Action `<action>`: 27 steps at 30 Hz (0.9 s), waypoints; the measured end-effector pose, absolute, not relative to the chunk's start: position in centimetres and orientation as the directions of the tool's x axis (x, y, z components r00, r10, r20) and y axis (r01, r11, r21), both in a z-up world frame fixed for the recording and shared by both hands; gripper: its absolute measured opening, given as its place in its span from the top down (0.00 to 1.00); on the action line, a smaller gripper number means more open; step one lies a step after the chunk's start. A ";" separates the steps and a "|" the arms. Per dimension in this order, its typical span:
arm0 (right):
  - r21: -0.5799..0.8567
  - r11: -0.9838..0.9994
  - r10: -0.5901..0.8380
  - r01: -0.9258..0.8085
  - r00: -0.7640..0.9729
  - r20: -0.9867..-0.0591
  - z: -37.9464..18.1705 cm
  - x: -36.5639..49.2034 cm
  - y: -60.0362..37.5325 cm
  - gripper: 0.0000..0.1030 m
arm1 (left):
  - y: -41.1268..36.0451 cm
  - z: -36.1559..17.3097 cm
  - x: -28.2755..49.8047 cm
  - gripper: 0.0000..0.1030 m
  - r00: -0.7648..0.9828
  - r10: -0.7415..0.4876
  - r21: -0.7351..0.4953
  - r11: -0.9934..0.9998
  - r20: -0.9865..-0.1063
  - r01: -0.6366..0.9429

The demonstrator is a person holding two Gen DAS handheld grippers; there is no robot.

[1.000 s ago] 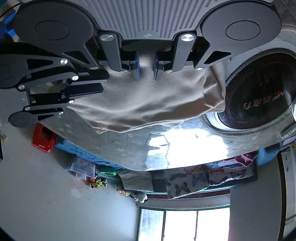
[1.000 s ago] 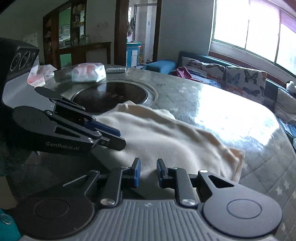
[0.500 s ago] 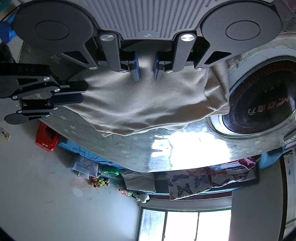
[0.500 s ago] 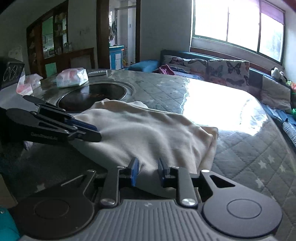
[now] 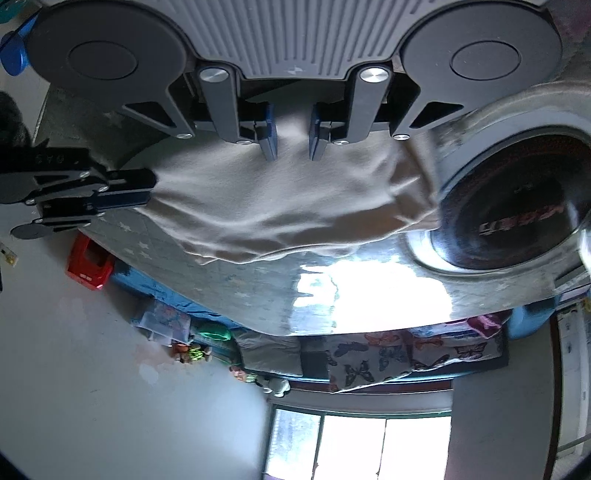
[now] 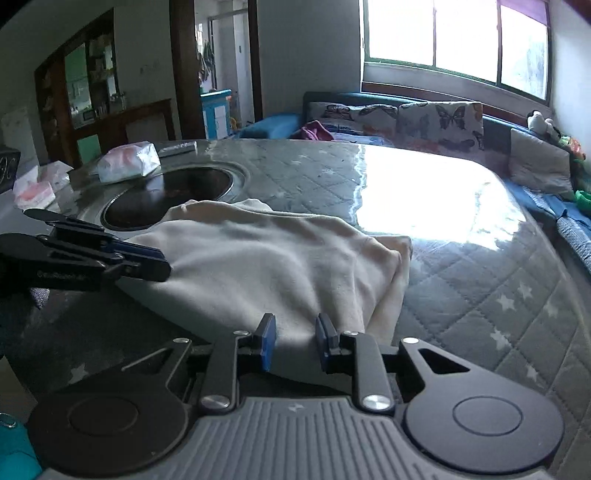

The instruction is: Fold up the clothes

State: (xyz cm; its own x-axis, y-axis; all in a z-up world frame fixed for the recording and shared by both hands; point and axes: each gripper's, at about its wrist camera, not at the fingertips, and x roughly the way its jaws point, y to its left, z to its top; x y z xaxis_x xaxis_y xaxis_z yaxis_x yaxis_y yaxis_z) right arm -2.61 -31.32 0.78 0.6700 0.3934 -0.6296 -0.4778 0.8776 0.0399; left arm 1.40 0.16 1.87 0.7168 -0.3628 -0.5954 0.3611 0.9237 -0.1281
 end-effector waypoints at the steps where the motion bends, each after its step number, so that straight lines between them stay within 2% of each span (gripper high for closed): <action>1: 0.037 0.877 0.395 -0.480 0.673 -0.626 0.9 -2.6 -31.3 0.79 | 0.5 2.1 1.3 0.78 0.720 -0.360 -0.132 0.926 -0.593 0.354; 7: 0.023 0.870 0.399 -0.492 0.676 -0.619 1.2 -2.0 -30.6 0.79 | 3.1 3.0 1.8 0.79 0.740 -0.328 -0.184 0.944 -0.587 0.273; 10: 0.020 0.872 0.391 -0.489 0.671 -0.630 0.6 -1.9 -30.6 0.79 | 4.1 2.5 2.5 0.80 0.731 -0.278 -0.178 0.960 -0.624 0.214; 23: 0.005 0.868 0.393 -0.497 0.680 -0.619 0.8 -2.1 -30.2 0.76 | 7.8 1.7 5.0 0.84 0.672 -0.361 -0.406 0.909 -0.646 0.097; 27: -0.023 0.860 0.389 -0.509 0.684 -0.618 0.7 -2.3 -29.8 0.75 | 8.1 1.6 5.5 0.84 0.669 -0.364 -0.424 0.902 -0.648 0.081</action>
